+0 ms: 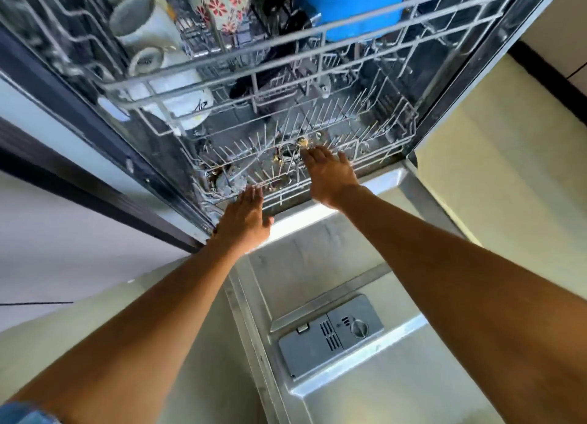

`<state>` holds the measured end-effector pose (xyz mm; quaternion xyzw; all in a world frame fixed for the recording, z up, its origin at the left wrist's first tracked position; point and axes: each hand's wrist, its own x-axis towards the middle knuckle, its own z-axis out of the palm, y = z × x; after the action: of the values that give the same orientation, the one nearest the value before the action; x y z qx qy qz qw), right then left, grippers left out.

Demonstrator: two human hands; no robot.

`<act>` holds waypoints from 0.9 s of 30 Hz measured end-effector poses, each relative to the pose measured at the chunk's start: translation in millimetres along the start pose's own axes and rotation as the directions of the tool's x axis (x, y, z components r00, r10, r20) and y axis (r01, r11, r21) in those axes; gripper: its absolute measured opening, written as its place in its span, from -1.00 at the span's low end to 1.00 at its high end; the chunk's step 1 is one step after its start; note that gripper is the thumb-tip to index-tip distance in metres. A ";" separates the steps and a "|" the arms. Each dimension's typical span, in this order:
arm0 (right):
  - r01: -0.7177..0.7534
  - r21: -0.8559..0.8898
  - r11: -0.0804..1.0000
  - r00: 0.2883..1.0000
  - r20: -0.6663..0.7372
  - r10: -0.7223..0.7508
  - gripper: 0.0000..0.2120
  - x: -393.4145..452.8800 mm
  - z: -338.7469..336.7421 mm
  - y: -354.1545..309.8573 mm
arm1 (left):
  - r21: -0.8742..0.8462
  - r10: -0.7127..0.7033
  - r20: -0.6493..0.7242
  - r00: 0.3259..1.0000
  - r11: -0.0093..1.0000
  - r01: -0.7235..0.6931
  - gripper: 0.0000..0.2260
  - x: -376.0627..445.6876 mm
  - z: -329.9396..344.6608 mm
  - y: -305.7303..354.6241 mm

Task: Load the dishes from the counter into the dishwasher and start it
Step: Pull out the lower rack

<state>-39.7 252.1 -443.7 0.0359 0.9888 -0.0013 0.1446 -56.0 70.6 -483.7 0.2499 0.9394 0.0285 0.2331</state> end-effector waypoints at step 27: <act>-0.021 0.197 0.980 0.997 -0.072 0.036 -0.68 -237.7 31.6 21.6 | -0.201 0.028 0.007 1.000 0.979 -0.026 -0.53 -209.4 76.8 111.8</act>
<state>198.0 256.5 -405.8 0.0641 0.9880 -0.0953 0.1031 190.2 62.3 -444.3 0.2380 0.9270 0.1250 0.2614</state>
